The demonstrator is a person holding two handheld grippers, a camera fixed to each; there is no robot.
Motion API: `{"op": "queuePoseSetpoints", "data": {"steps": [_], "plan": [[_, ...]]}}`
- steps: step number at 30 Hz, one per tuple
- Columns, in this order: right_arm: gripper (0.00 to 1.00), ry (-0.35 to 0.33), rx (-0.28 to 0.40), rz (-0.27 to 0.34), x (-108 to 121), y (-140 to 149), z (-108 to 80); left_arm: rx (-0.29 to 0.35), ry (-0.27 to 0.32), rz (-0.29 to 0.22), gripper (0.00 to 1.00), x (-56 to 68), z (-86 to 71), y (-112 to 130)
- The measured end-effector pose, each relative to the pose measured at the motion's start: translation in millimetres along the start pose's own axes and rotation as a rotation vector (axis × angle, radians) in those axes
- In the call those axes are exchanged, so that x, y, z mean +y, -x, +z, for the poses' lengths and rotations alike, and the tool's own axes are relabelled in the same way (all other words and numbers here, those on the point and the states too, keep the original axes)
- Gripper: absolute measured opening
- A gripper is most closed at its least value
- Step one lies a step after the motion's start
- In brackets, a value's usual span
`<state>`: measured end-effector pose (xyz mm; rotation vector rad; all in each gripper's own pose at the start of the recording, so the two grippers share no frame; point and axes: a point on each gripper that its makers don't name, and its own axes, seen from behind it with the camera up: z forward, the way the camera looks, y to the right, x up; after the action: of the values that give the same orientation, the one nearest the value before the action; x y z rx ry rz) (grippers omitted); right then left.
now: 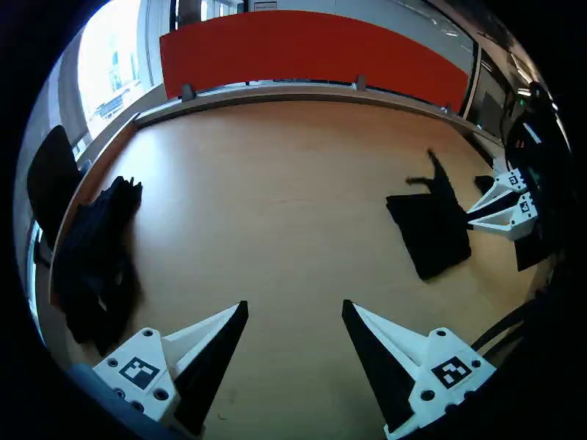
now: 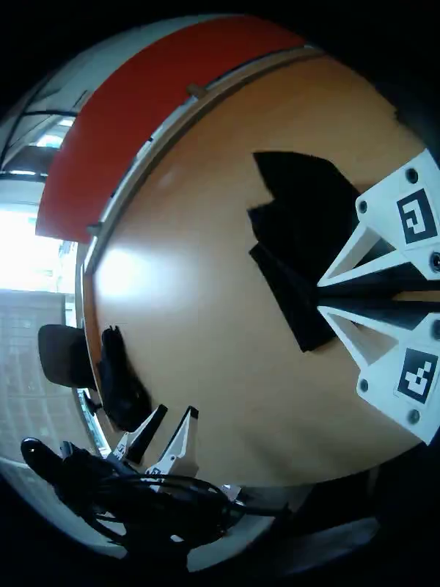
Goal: Fold towel
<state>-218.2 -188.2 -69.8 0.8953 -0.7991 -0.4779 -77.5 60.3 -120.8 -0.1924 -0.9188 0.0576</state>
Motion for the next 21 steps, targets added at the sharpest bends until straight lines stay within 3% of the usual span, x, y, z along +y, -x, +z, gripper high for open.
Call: {"op": "queuePoseSetpoints", "data": {"steps": [16, 21], "plan": [[0.06, -0.009, -0.017, 0.027, 0.9, 5.2, 8.8, -0.001, -0.001, 0.001, 0.95, 0.0, -0.4, 1.3], [0.11, -0.009, -0.019, 0.037, 1.3, 7.5, 9.4, 0.0, 0.0, 0.003, 0.95, 0.7, -0.9, 0.9]]}}
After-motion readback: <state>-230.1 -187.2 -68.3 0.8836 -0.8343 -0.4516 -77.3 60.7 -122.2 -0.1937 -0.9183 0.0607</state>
